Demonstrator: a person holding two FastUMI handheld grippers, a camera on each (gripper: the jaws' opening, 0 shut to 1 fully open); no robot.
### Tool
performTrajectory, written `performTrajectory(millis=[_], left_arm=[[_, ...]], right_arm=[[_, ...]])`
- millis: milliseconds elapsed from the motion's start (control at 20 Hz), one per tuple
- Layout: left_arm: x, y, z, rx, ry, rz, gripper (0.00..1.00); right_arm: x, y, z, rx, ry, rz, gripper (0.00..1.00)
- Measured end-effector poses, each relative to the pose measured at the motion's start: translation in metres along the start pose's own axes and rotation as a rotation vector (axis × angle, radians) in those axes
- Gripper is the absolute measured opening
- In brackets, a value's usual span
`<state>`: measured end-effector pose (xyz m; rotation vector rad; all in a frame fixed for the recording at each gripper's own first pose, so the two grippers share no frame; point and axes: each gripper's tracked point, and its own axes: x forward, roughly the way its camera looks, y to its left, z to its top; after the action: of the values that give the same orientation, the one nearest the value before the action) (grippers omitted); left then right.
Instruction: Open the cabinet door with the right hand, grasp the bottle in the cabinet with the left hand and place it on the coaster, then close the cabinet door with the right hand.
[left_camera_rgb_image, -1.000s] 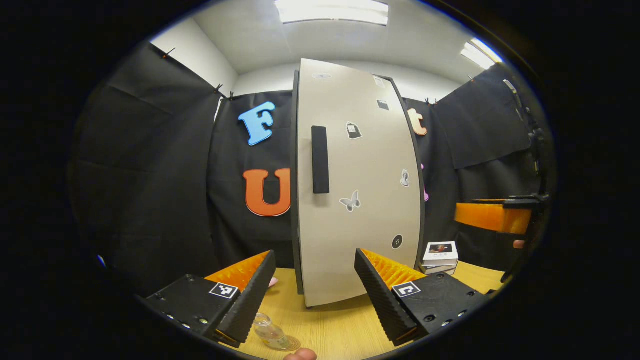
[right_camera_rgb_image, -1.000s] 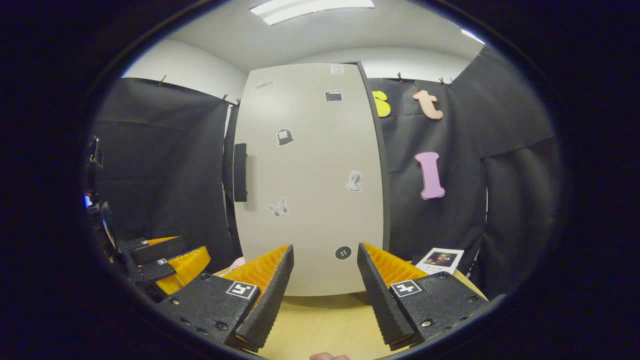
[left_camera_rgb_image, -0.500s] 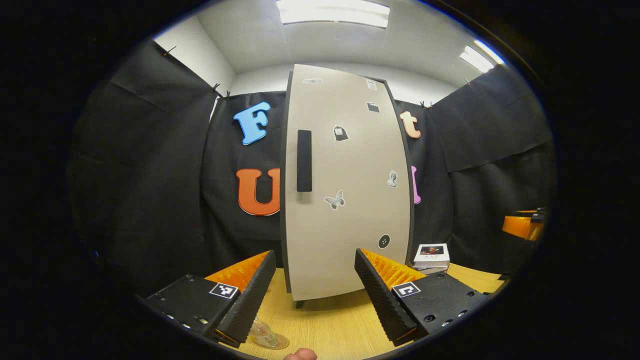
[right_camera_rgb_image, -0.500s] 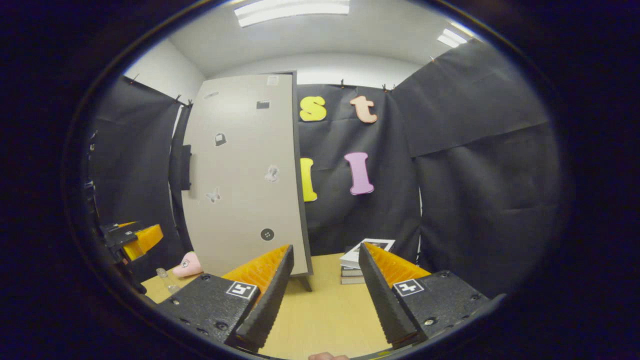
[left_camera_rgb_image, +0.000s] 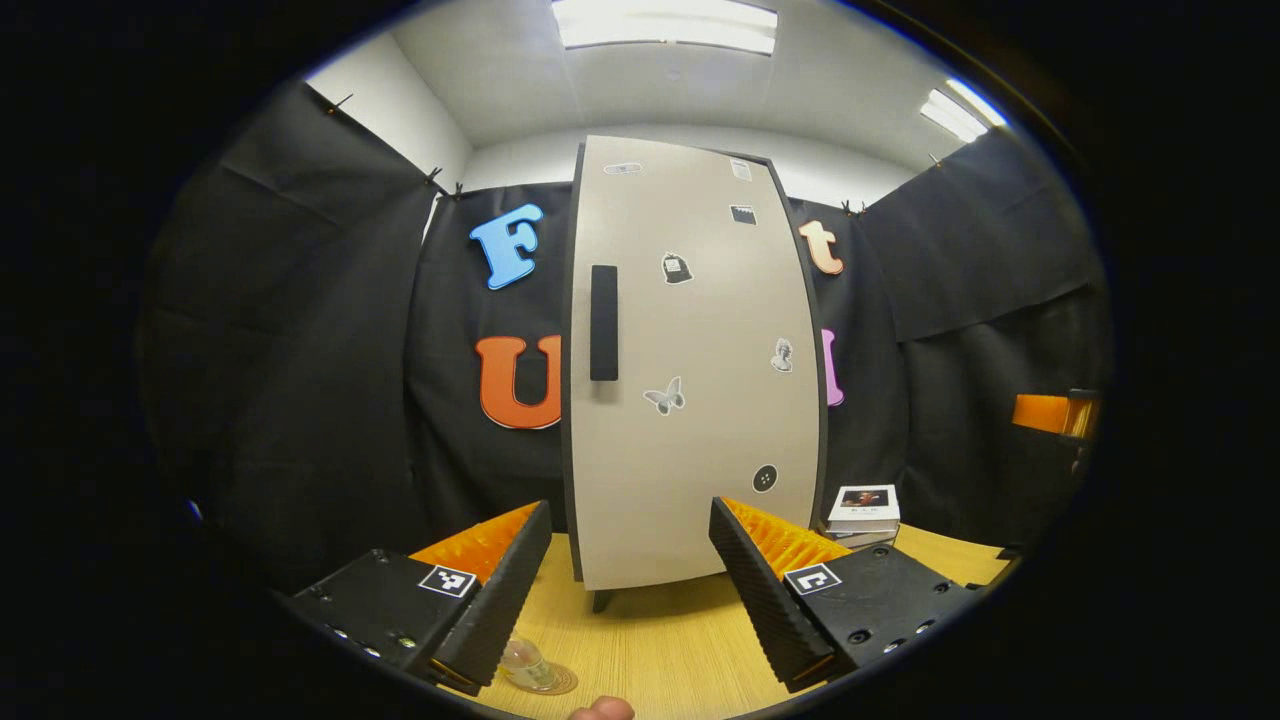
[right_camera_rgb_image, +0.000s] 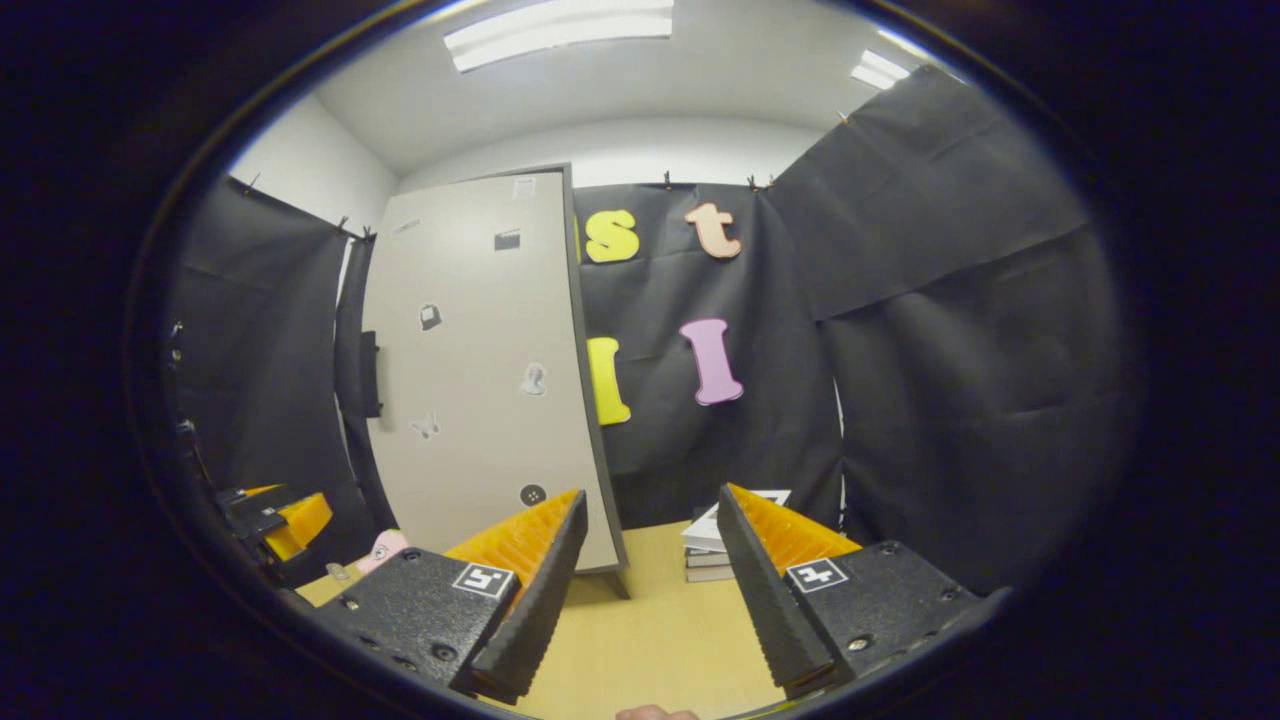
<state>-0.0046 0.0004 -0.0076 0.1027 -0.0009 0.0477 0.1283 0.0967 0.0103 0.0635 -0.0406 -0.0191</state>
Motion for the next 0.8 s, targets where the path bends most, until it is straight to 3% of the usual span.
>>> performTrajectory(millis=[800], left_arm=[[-0.002, 0.000, 0.000, 0.003, -0.004, -0.003, 0.96]], right_arm=[[0.001, 0.020, -0.010, 0.000, 0.041, 0.038, 0.85]])
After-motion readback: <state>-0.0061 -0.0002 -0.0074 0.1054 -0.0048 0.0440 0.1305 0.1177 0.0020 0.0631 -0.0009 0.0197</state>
